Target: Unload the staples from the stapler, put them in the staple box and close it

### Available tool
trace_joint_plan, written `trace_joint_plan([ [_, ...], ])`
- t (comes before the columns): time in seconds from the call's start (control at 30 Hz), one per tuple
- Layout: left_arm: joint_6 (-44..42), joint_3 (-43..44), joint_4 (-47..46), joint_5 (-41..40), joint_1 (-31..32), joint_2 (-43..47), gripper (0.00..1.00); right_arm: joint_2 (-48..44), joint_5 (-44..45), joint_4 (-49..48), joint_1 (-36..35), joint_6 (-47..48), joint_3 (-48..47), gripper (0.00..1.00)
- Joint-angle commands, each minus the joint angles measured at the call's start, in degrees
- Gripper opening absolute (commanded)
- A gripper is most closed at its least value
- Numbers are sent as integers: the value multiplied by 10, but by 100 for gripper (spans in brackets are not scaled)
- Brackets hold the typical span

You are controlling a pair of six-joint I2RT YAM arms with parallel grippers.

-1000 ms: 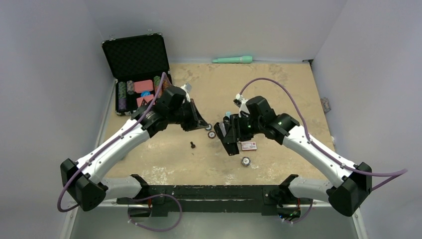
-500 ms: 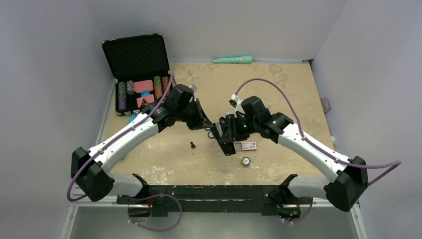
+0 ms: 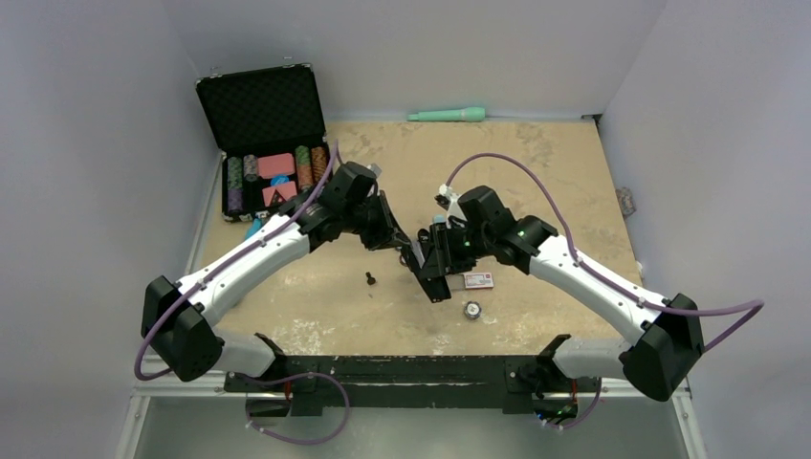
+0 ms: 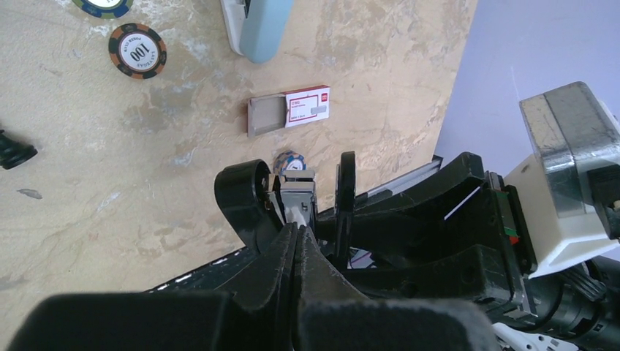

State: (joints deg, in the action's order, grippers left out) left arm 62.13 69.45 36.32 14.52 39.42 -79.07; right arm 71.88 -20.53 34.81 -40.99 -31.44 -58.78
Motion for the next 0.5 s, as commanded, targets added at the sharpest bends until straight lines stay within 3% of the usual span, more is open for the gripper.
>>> trace_joint_plan([
  [0.0,-3,-19,-15,-5,1,0,0,-8,-31,-40,-8,7,-29,0],
  [0.47,-9,-47,-30,-11,1,1,0,-5,-47,-40,-22,13,-37,0],
])
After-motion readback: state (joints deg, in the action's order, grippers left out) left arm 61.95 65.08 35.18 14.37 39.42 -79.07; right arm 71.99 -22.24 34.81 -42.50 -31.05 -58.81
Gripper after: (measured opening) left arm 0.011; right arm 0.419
